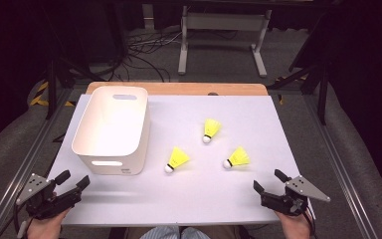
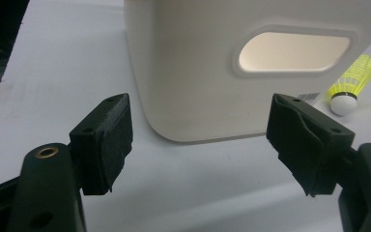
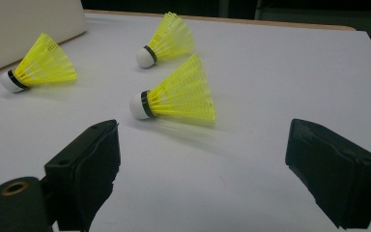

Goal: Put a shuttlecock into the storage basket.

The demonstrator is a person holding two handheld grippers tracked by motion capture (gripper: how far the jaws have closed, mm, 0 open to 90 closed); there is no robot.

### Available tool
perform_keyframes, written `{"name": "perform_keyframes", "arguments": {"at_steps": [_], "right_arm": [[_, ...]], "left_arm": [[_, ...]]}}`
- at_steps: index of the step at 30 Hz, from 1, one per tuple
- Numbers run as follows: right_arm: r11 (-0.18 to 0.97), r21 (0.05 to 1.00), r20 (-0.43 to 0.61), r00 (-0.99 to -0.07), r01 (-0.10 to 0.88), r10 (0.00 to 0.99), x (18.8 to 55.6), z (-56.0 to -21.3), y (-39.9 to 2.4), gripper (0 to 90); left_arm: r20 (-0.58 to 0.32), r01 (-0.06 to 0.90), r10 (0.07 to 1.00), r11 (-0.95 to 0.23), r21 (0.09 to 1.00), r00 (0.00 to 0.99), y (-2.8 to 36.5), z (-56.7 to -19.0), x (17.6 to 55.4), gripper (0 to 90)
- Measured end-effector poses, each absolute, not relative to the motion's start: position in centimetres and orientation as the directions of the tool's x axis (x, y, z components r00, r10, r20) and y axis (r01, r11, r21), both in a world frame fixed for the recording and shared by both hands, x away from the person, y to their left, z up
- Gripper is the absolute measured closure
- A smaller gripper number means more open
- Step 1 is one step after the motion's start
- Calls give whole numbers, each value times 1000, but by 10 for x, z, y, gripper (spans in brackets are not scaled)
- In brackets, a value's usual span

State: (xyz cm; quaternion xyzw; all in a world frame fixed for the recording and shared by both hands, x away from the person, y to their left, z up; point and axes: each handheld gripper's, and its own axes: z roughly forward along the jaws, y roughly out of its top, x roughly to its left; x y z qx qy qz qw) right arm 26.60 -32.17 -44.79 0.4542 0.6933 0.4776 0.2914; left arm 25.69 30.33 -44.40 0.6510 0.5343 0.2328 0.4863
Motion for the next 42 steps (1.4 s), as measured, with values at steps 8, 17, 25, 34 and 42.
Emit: {"name": "perform_keyframes", "arguments": {"at_steps": [8, 17, 25, 34, 42], "right_arm": [[126, 924, 35, -407, 361, 913, 268, -449, -326, 125], [132, 923, 28, -405, 362, 914, 269, -449, -328, 124], [141, 922, 23, -414, 361, 910, 269, -449, -326, 124], [143, 921, 22, -413, 363, 911, 270, -449, -326, 124], [139, 920, 28, -415, 367, 910, 270, -449, -326, 125]], "left_arm": [[-221, 485, 928, 51, 873, 300, 307, -445, 260, 254], [-241, 471, 936, 97, 877, 256, 320, -440, 260, 253], [-225, 466, 948, 98, 879, 225, 331, -436, 264, 253], [-222, 459, 955, 110, 882, 198, 341, -431, 274, 256], [-208, 465, 960, 100, 880, 186, 340, -423, 282, 253]]}}
